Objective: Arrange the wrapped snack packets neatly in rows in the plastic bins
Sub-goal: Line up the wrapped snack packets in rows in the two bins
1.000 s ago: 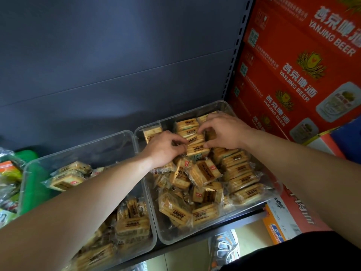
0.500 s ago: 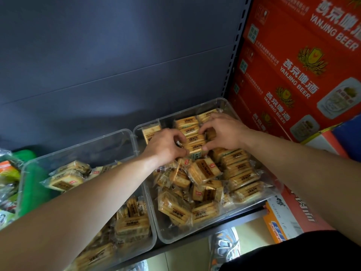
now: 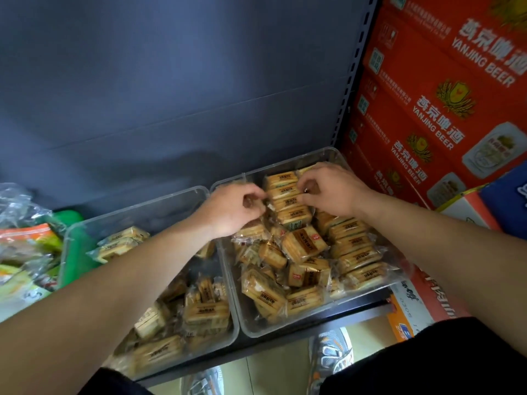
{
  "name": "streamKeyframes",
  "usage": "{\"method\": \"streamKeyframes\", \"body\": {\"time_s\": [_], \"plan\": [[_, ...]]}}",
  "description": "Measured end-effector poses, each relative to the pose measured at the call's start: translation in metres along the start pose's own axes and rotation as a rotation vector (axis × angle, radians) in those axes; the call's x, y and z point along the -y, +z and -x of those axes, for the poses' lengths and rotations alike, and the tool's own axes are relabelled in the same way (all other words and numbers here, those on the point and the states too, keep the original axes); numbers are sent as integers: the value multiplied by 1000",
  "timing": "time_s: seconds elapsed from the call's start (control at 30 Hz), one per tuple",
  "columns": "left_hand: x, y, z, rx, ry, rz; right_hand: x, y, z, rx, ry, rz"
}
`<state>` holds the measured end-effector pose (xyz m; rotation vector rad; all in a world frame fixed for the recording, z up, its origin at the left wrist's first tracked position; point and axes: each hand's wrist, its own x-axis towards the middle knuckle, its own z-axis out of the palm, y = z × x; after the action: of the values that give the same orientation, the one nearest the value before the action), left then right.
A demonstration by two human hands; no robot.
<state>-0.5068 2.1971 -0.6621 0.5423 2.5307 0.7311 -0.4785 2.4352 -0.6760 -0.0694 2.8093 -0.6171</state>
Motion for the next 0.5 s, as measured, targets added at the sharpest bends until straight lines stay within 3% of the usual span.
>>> {"method": "streamKeyframes", "body": {"time_s": [0.2,0.4,0.5], "plan": [[39,-57,93,-80,-141,8,78,-15,31,29,-92,-262],[89,-57,165,10,-279,-126,136,17,56,310,-162,-21],[107,-55,182,57,-310,-152,141,27,69,363,-136,66]]}}
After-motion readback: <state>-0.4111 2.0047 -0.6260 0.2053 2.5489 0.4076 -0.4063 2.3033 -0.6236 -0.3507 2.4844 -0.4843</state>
